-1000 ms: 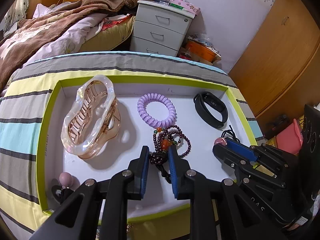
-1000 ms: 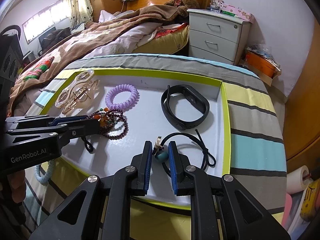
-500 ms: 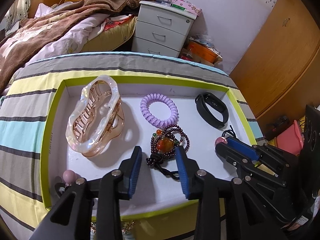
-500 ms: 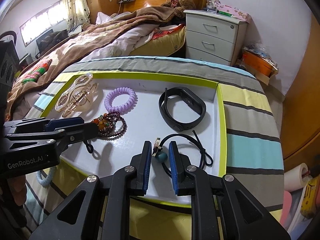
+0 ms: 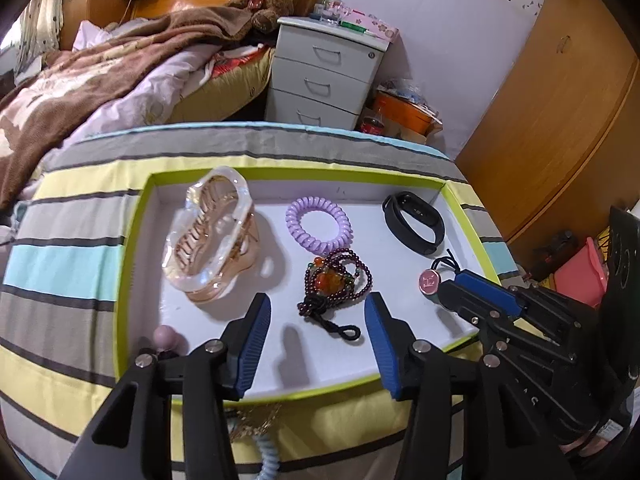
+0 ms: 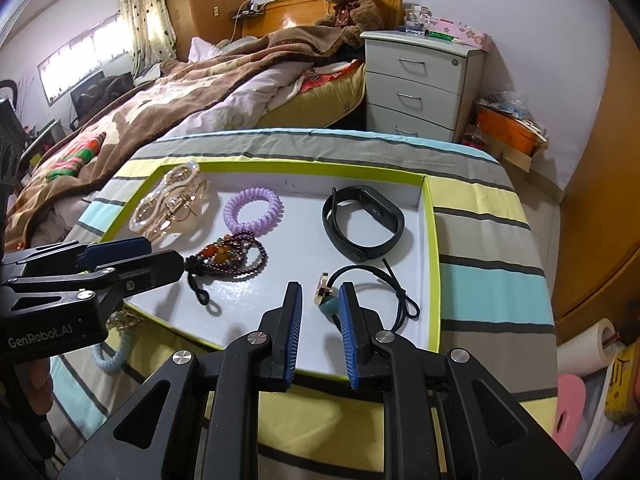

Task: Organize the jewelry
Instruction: 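Open both tools to drop the bracelet and cord into the box, then reach the right tool to the light blue coil hair tie and grasp it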

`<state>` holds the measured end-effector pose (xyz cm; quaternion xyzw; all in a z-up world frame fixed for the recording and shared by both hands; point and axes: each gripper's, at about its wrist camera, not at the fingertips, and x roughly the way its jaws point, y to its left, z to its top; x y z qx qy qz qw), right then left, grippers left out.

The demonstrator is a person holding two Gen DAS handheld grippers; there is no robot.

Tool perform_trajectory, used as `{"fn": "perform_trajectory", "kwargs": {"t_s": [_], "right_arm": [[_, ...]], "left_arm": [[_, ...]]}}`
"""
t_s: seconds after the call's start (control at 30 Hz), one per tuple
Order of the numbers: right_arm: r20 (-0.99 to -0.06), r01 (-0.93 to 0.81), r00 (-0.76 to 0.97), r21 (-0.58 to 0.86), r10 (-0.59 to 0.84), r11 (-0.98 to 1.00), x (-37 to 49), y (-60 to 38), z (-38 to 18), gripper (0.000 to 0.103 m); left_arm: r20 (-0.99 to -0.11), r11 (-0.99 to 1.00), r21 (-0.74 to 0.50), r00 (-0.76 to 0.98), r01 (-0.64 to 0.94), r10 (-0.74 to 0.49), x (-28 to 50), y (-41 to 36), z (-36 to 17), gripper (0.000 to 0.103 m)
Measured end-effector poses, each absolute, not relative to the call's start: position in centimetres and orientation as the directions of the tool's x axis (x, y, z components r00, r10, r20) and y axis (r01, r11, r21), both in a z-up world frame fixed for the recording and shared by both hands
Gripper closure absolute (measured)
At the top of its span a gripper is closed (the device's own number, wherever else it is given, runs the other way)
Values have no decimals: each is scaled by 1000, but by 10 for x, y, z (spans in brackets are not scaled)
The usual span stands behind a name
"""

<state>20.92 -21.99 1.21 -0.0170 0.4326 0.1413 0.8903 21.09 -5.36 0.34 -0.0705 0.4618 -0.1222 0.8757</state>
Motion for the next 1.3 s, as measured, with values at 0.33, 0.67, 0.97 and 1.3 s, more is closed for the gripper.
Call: {"fn": "perform_trajectory", "kwargs": {"t_s": [0.33,0.67,0.97,1.3], "right_arm": [[-732,-261,626,127,268,957,184,-219,30,64],[-714,-273,642,128,280,953,162,-206,39,64],[-703,-316,632,149,325,937,148,-188,37,64],[-751,-434,527,163,397,886,138,-131,9,64]], "left_arm": [[-756,970,-191,608,147,-241,177,-36,24,46],[-738,974,-192,636,121,-224,151,-13,33,45],[-722,973,-224,661,56,-204,128,19,35,45],[-718,963,-265,676,-46,-165,110,63,27,44]]}}
